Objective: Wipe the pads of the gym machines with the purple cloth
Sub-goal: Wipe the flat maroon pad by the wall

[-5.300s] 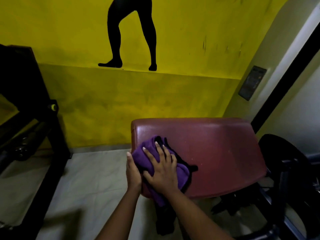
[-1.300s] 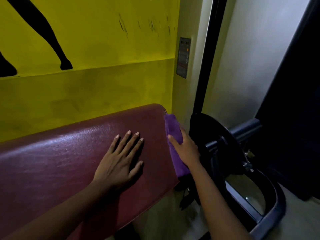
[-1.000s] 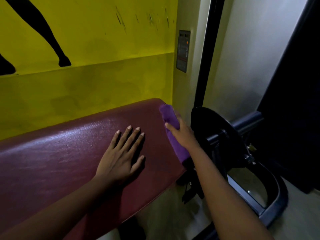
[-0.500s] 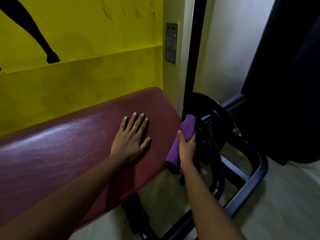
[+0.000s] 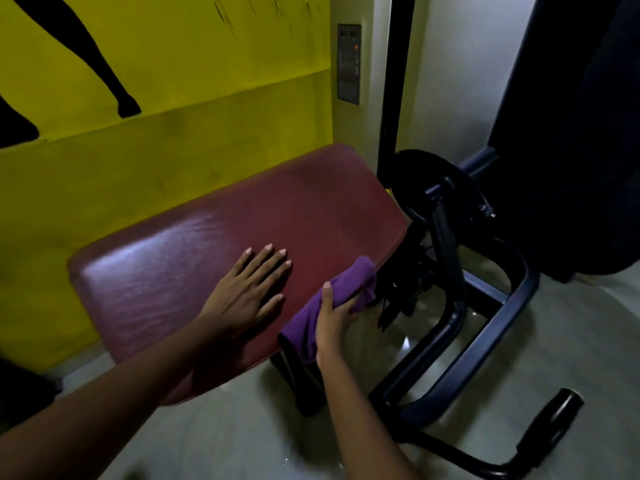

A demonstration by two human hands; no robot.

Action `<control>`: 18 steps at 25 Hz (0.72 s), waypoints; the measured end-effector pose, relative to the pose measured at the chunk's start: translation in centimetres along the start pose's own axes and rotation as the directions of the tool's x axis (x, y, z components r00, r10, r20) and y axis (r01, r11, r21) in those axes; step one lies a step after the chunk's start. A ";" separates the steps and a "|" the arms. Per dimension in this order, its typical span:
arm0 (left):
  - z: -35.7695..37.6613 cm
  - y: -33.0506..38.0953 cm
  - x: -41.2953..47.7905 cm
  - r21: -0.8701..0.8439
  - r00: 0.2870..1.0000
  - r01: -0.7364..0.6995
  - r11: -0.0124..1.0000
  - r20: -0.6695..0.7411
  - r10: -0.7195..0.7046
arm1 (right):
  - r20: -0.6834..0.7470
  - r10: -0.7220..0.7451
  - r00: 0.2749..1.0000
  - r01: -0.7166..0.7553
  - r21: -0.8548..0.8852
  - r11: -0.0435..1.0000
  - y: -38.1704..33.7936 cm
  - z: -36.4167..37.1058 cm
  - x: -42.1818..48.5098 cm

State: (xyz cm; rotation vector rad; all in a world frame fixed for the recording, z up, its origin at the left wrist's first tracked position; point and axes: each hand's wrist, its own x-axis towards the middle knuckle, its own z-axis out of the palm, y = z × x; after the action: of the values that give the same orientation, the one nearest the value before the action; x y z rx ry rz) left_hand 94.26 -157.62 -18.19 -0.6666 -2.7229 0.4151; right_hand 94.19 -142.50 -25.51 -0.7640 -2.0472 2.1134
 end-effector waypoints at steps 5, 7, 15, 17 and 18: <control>-1.2 -1.2 -5.8 -0.025 1.000 0.013 1.000 0.001 -0.013 | 0.139 -0.025 0.990 0.031 -0.037 0.999 1.9 0.6 -5.9; -0.9 -1.7 -8.2 -0.031 1.000 0.015 0.999 -0.013 -0.015 | 0.024 -0.032 0.999 0.031 0.017 0.999 -0.8 -0.3 -3.0; -0.7 -1.6 -10.3 -0.038 0.994 -0.010 0.999 -0.113 0.005 | -0.118 0.071 0.990 -0.070 0.012 0.997 -0.8 2.3 -5.5; -0.7 -1.7 -10.2 -0.035 0.993 -0.020 0.999 -0.120 0.015 | -0.077 0.078 0.994 -0.079 -0.010 0.997 0.0 3.7 -8.3; -0.7 -1.9 -10.0 -0.034 0.993 -0.024 0.999 -0.113 0.020 | -0.052 0.073 0.996 -0.075 -0.031 0.997 0.3 4.1 -9.9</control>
State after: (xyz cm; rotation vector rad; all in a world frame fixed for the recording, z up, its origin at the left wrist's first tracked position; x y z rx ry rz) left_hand 102.23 -163.94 -19.17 -0.7076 -2.6238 0.3241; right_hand 101.16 -150.27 -23.17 -0.9022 -2.0640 2.0801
